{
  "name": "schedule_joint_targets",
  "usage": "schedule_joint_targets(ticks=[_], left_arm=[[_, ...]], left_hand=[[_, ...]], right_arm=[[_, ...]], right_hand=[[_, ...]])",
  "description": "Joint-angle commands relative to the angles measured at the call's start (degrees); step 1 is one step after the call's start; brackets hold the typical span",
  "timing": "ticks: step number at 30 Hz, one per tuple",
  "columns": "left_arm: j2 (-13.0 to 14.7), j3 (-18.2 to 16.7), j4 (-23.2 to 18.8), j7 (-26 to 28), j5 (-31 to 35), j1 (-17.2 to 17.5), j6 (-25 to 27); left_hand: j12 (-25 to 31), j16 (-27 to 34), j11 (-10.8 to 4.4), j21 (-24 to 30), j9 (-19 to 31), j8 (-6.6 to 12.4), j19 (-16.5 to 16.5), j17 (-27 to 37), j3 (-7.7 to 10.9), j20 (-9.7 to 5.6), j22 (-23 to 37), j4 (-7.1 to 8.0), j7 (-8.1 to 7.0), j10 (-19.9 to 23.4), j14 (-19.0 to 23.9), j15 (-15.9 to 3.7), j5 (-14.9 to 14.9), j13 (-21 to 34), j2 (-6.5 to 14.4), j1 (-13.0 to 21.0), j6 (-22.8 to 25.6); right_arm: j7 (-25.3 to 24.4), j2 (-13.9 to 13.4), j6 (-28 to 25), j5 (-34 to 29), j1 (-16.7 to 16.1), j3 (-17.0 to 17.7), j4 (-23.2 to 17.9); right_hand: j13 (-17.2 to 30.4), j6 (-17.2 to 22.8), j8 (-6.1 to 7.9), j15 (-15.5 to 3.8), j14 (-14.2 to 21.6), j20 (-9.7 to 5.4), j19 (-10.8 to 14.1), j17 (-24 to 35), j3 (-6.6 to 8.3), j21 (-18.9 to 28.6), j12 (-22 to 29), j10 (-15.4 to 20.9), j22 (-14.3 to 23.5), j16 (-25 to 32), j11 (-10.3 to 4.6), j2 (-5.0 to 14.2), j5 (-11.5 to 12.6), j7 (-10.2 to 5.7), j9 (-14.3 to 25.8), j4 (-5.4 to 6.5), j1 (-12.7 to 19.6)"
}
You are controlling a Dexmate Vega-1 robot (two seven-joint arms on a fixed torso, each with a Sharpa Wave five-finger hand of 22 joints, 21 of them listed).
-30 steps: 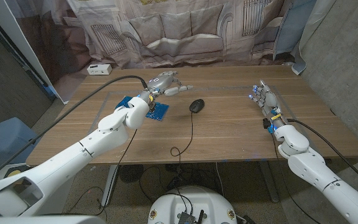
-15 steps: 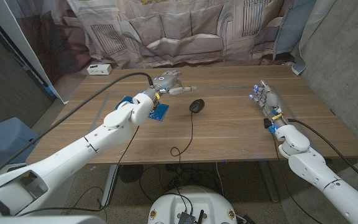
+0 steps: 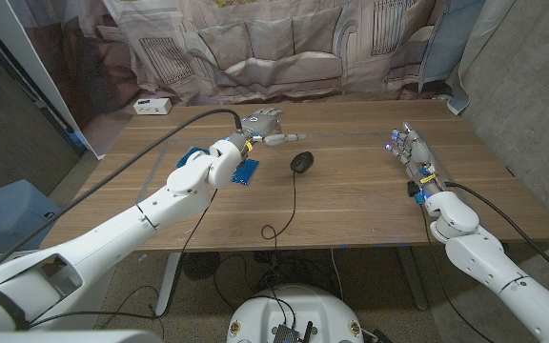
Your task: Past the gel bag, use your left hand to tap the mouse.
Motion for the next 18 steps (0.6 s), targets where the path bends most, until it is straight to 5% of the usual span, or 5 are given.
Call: schedule_joint_targets(ticks=[1,18], left_arm=[[-1.9,2.5,3.3,-2.2,1.5,-2.1,0.4],[-1.9,4.6,5.9,-3.8,1.7,-3.9,-2.4]], left_hand=[[-0.2,-0.1,0.01,0.3,0.1,-0.71,0.0,0.3,-0.46,0.53,0.3,0.29,0.02,-1.4,-1.4,-0.22,0.6,-0.1,-0.1,-0.9,-0.2],[-0.5,-0.2,-0.39,-0.5,0.1,-3.50,-3.7,0.3,-1.48,-0.17,0.3,0.90,-1.73,-5.4,-5.0,-0.38,1.3,-0.1,0.2,-1.4,-4.4]], right_arm=[[-0.1,0.1,0.0,0.1,-0.4,0.2,-0.1],[-0.6,-0.2,-0.2,-0.2,-0.4,0.5,-0.7]], right_hand=[[0.1,0.5,-0.06,0.29,-0.2,0.14,0.2,0.0,0.08,-0.3,-0.2,0.2,0.1,-0.2,0.31,0.44,0.0,0.11,0.3,-0.42,0.0],[0.1,0.5,-0.13,0.42,-0.2,0.38,0.2,0.0,-0.04,-0.6,-0.2,0.3,0.1,-0.3,0.19,0.46,-0.1,0.06,0.3,-0.43,-0.1]])
